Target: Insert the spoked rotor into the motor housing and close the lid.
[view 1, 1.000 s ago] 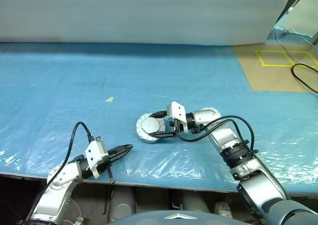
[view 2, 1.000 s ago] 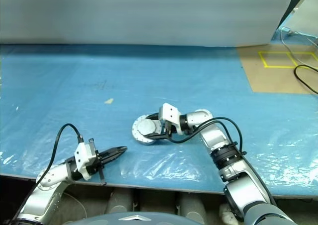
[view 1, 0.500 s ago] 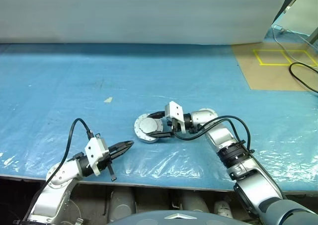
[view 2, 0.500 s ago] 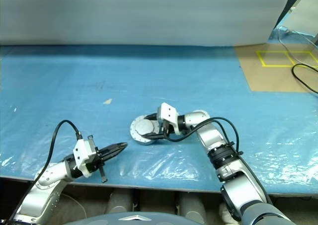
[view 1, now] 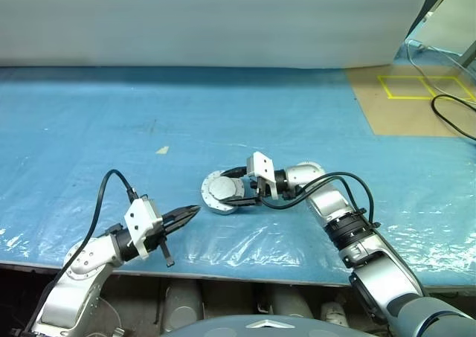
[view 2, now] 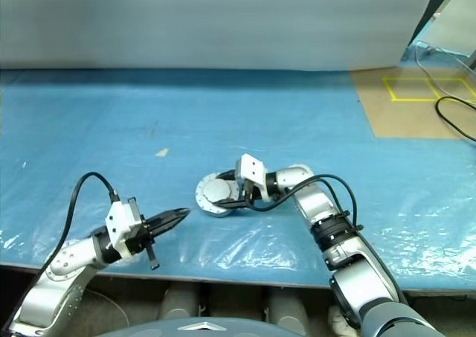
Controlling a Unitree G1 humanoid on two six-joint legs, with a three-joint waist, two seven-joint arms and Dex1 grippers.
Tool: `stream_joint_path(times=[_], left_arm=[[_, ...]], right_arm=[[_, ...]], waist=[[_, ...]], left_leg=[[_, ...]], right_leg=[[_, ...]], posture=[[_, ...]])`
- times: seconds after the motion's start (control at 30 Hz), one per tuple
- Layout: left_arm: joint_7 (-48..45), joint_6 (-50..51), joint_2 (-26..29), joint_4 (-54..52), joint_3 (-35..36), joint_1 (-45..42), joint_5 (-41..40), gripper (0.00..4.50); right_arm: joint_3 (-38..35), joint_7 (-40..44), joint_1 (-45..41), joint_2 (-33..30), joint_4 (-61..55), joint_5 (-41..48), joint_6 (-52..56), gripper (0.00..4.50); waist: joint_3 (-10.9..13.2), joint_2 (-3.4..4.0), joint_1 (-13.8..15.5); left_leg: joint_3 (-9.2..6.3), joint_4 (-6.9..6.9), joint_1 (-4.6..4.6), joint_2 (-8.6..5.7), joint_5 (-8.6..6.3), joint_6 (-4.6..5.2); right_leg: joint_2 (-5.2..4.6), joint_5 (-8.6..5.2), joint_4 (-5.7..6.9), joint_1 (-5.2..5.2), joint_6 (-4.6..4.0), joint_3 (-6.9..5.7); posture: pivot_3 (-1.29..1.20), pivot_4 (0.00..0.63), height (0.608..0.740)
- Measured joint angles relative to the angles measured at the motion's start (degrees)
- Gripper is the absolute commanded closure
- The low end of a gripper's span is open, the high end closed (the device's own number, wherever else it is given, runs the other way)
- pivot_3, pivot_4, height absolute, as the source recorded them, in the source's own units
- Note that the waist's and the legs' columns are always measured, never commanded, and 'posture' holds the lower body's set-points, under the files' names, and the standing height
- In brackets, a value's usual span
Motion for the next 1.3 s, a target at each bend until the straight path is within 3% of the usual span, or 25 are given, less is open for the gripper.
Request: stream_joint_path(times=[0.53, 0.9, 1.3], left_arm=[[-0.2, -4.6, -0.3, 5.1, 0.5, -0.3, 1.1, 4.5], [0.1, -2.1, -0.6, 8.4, 1.8, -9.0, 0.4, 4.5], [-1.0, 1.0, -2.4, 11.2, -2.6, -15.7, 2.0, 4.5]], right_arm=[[0.3, -0.3, 0.5, -0.1, 0.7, 0.3, -1.2, 1.57], [0.4, -0.3, 0.6, -0.2, 0.9, 0.2, -1.6, 1.57], [0.3, -0.8, 0.7, -0.3, 0.8, 0.2, -1.5, 1.57]], waist=[[0.0, 0.01, 0.1], [-0.1, 0.0, 0.2], [-0.1, 0.0, 0.3]], left_leg=[[-0.01, -0.1, 0.08, 0.0, 0.0, 0.0], [-0.02, -0.17, 0.33, -0.01, 0.0, 0.0], [-0.03, -0.18, 0.34, -0.01, 0.0, 0.0]], right_leg=[[0.0, 0.0, -0.1, 0.07, 0.01, 0.01], [-0.01, -0.01, -0.14, 0.26, 0.01, 0.07], [-0.01, -0.01, -0.14, 0.27, 0.02, 0.08]], posture=[[0.0, 0.15, 0.74], [0.0, 0.15, 0.74], [0.0, 0.15, 0.74]])
